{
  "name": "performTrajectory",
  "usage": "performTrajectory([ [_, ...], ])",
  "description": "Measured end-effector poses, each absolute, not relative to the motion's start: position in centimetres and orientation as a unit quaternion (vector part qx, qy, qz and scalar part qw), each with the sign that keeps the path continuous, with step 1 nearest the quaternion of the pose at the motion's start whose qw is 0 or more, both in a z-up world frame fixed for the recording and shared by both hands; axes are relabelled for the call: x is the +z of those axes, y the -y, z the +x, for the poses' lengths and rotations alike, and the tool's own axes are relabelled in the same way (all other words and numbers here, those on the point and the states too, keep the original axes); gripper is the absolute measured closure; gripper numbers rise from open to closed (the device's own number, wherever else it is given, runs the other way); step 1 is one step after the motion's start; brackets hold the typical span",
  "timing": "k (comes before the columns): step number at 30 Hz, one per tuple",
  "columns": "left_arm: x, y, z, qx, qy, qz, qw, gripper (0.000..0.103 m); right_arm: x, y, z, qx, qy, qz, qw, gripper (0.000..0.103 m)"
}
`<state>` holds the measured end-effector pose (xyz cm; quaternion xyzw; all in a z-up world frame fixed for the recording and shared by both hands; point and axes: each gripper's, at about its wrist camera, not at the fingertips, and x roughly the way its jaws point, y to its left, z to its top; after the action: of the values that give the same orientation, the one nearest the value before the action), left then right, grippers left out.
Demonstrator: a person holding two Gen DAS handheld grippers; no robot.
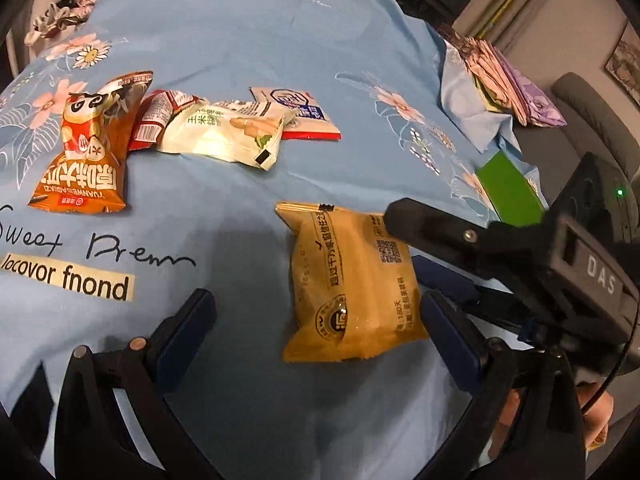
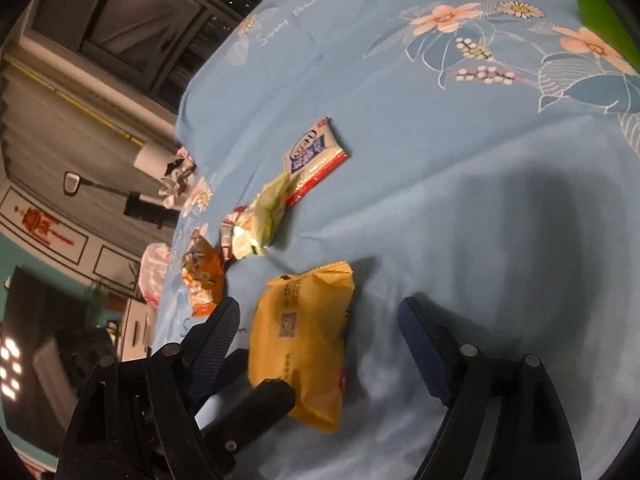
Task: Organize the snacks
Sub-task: 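Lift the yellow bread bag and regrasp it on the table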
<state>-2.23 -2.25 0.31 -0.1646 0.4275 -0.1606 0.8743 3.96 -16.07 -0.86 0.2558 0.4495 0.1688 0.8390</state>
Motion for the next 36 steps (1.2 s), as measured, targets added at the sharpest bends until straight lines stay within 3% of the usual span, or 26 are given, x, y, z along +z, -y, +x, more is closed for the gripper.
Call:
performTrajectory([
  [6, -0.2, 1.8, -1.5, -0.178, -0.408, -0.225, 0.867, 0.002, -1.2, 17.0, 3.7, 0.178, -0.443, 0.278, 0.834, 0.027],
  [8, -0.2, 2.2, -1.5, -0.179, -0.406, -0.213, 0.87, 0.002, -1.0, 16.8, 3.6, 0.179, -0.443, 0.266, 0.838, 0.027],
  [12, -0.2, 3.4, -1.8, -0.166, -0.405, -0.171, 0.882, 0.005, -0.9, 16.5, 3.5, 0.176, -0.452, 0.239, 0.841, 0.038],
  [14, -0.2, 3.4, -1.8, -0.175, -0.407, -0.176, 0.879, 0.009, -0.8, 16.7, 3.4, 0.175, -0.452, 0.24, 0.841, 0.041],
  [16, -0.3, 3.0, -1.5, -0.188, -0.409, -0.191, 0.873, 0.021, -1.0, 17.2, 3.5, 0.175, -0.451, 0.256, 0.837, 0.045],
  [22, -0.6, 2.3, -1.3, -0.21, -0.418, -0.223, 0.855, 0.043, -1.1, 17.3, 3.5, 0.176, -0.452, 0.252, 0.837, 0.056],
  [25, -0.6, 2.0, -1.4, -0.21, -0.42, -0.235, 0.851, 0.047, -1.3, 17.1, 3.6, 0.185, -0.451, 0.267, 0.831, 0.066],
  [32, -0.2, 1.4, -1.6, -0.215, -0.429, -0.239, 0.844, 0.053, -1.3, 16.8, 3.6, 0.188, -0.447, 0.268, 0.832, 0.07],
  [36, 0.5, 2.1, -2.1, -0.222, -0.43, -0.23, 0.844, 0.058, -0.6, 16.7, 3.3, 0.185, -0.432, 0.259, 0.844, 0.077],
])
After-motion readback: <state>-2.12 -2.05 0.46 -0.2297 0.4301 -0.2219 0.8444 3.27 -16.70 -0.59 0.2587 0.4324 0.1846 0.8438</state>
